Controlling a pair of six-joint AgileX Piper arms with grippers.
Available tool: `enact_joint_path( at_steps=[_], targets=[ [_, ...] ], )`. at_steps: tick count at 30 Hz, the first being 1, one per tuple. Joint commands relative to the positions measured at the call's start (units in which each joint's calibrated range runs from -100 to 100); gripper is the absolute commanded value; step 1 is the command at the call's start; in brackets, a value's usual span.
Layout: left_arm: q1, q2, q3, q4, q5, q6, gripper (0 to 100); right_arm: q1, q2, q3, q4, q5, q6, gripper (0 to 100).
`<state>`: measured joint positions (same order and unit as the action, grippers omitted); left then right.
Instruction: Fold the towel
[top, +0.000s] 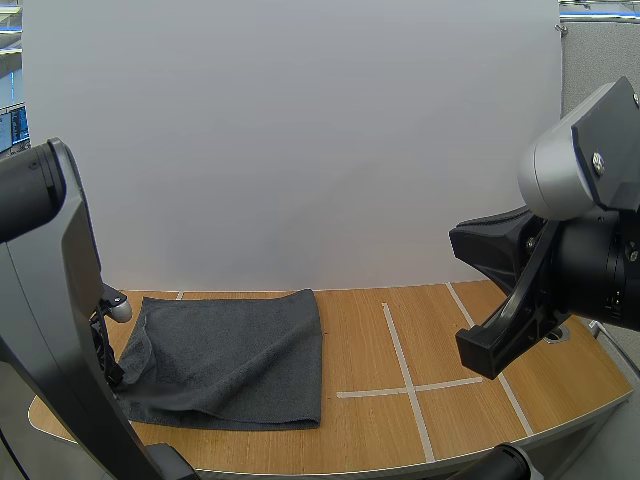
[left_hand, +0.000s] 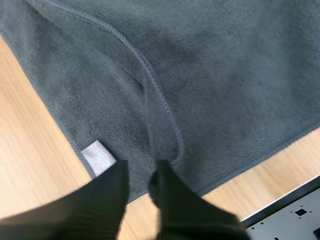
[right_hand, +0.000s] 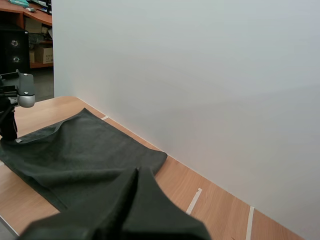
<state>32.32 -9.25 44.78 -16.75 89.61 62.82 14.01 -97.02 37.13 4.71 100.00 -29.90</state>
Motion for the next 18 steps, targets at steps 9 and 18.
enact_joint_path(
  at_steps=[9, 18],
  targets=[
    [0.15, -0.2, -0.7, -5.8, -11.0, 0.7, 77, 0.1, -0.4, 0.1, -0.3, 0.0, -0.3, 0],
    [0.05, -0.2, -6.9, -13.2, 4.0, 1.3, 77, 0.1, -0.4, 0.1, -0.3, 0.0, -0.3, 0]
  ],
)
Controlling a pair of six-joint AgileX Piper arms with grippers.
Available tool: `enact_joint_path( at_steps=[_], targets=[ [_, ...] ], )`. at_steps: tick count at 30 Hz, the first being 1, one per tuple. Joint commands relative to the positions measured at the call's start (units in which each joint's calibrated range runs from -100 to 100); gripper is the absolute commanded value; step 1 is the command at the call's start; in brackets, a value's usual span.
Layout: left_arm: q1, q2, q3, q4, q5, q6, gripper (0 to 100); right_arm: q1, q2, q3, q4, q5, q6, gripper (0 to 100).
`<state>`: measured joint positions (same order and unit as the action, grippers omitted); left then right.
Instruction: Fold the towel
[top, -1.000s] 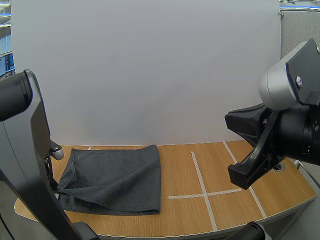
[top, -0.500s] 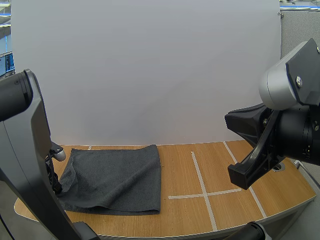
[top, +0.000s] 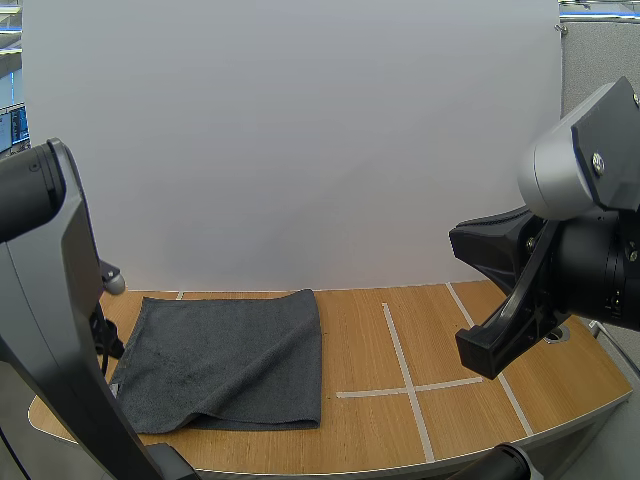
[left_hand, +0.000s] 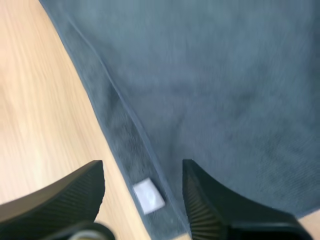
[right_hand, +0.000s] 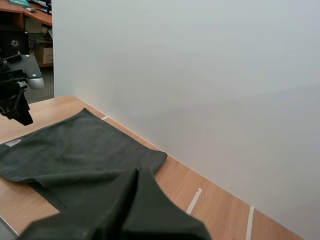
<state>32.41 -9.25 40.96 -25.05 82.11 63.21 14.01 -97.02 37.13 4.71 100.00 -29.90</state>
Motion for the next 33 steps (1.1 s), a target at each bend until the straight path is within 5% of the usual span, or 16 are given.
enact_joint_path(
  at_steps=[1, 14, 25, 33],
  targets=[
    [-0.04, -0.2, -3.0, -4.9, 12.0, 1.6, 77, 0.1, -0.4, 0.1, -0.3, 0.0, -0.3, 0],
    [-0.04, 8.3, -3.5, -5.2, 2.1, 2.5, 77, 0.0, -0.4, 0.1, -0.3, 0.0, -0.3, 0],
    [-4.34, 18.2, -8.9, -6.5, 5.9, -2.0, 77, -1.0, -0.4, 0.1, -0.3, 0.0, -0.3, 0],
    [-4.83, 19.0, -11.3, -4.6, 0.0, -3.2, 77, -1.3, -0.4, 0.1, -0.3, 0.0, -0.3, 0]
  ],
)
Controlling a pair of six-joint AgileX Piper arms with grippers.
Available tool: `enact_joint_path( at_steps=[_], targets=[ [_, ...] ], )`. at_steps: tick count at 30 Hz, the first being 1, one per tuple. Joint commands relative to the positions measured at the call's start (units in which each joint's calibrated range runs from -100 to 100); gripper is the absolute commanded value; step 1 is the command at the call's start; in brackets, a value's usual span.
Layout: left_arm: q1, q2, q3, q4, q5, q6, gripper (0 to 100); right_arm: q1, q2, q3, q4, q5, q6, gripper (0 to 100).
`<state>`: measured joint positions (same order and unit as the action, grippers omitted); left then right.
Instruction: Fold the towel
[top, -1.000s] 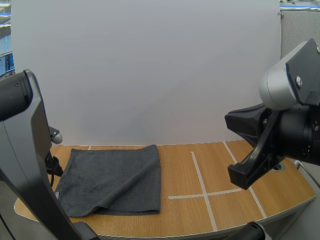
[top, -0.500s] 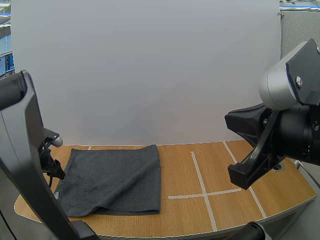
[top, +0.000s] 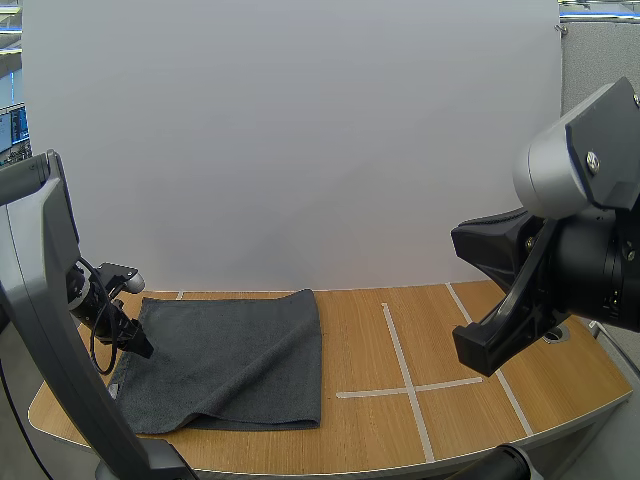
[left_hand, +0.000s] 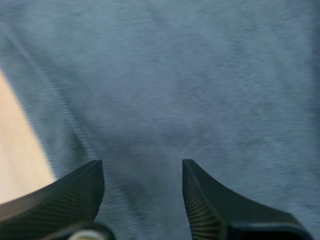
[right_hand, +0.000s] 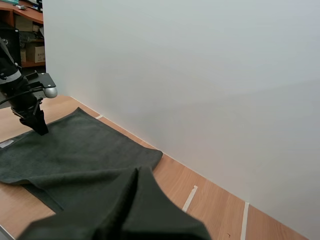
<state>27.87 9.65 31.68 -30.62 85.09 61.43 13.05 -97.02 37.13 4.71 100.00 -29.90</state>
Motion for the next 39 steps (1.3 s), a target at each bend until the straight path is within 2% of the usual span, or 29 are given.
enact_joint_path(
  at_steps=[1, 20, 22, 23, 28, 30, 31, 39],
  targets=[
    [-0.28, 0.1, -2.6, 1.1, -3.0, -1.5, 77, -0.4, -0.4, 0.1, -0.3, 0.0, -0.3, 0],
    [-0.28, 6.5, -5.4, -0.8, 3.7, -2.8, 76, -0.4, -0.4, 0.1, -0.3, 0.0, -0.3, 0],
    [-0.28, 6.5, -5.4, -0.8, 3.7, -2.8, 70, -0.4, -0.4, 0.1, -0.3, 0.0, -0.3, 0],
    [-0.28, 6.5, -5.4, -0.8, 3.7, -2.8, 63, -0.4, -0.4, 0.1, -0.3, 0.0, -0.3, 0],
    [-0.28, 6.5, -5.4, -1.0, 3.7, -2.8, 17, -0.4, -0.4, 0.1, -0.4, 0.0, -0.3, 0],
    [-0.28, 6.5, -5.4, -1.1, 3.7, -2.8, 4, -0.4, -0.4, 0.1, -0.4, 0.0, -0.3, 0],
    [-0.28, 6.5, -5.4, -1.2, 3.5, -2.8, 0, -0.4, -0.4, 0.1, -0.4, 0.0, -0.3, 0],
    [-0.28, 6.5, -8.1, -1.7, 3.7, -3.0, 0, -0.4, -0.4, 0.1, -0.5, 0.0, -0.3, 0]
  ],
)
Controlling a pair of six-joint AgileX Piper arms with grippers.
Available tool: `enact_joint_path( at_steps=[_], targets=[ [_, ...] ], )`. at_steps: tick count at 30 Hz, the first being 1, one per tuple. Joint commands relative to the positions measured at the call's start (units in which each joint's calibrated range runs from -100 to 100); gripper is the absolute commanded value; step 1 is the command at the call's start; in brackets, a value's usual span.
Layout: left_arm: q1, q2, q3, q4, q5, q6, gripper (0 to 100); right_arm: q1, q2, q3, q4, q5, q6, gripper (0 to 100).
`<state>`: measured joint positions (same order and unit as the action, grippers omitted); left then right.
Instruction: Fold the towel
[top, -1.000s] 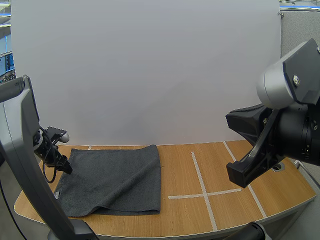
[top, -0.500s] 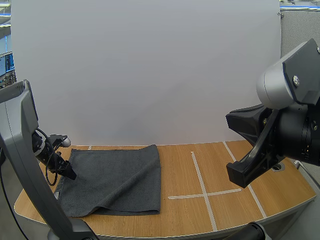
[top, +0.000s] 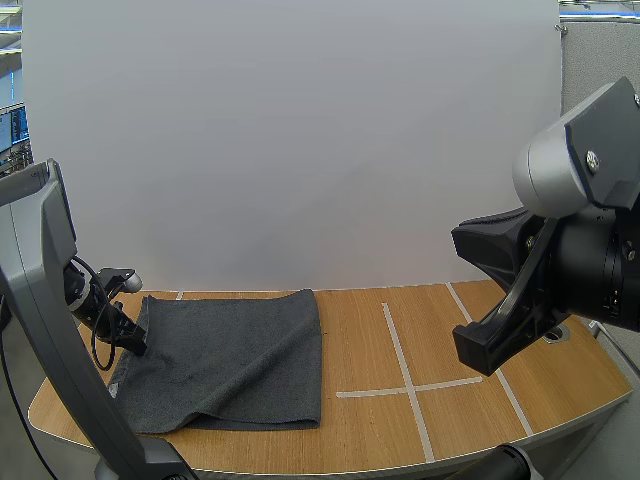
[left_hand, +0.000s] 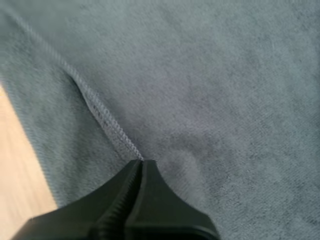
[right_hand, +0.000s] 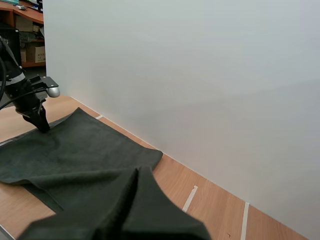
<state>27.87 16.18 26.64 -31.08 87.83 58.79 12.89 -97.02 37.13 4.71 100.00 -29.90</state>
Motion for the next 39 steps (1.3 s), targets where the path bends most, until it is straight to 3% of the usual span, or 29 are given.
enact_joint_path(
  at_steps=[1, 11, 29, 31, 36, 39],
  targets=[
    [-0.28, 0.0, -3.8, -1.1, 1.0, -1.0, 0, -0.2, -0.4, 0.1, -0.5, 0.0, -0.3, 0],
    [-0.28, 0.0, -10.5, -0.8, 5.3, -2.6, 0, -0.2, -0.4, 0.1, -1.7, 0.0, -0.3, 0],
    [-0.15, 4.5, -10.5, 0.0, 1.9, -3.0, 1, -0.9, -0.4, 0.1, -2.1, 0.0, -0.3, 0],
    [-0.15, 4.5, -10.5, 0.3, 1.9, -3.2, 11, -0.9, -0.4, 0.1, -2.1, 0.0, -0.3, 0],
    [-0.15, 4.5, -10.5, 0.2, 1.9, -3.3, 59, -0.9, -0.4, 0.1, -2.2, 0.0, -0.3, 0],
    [-0.15, 4.5, -10.5, 0.6, 2.6, -3.3, 71, -0.9, -0.4, 0.1, -2.6, 0.0, -0.3, 0]
  ],
)
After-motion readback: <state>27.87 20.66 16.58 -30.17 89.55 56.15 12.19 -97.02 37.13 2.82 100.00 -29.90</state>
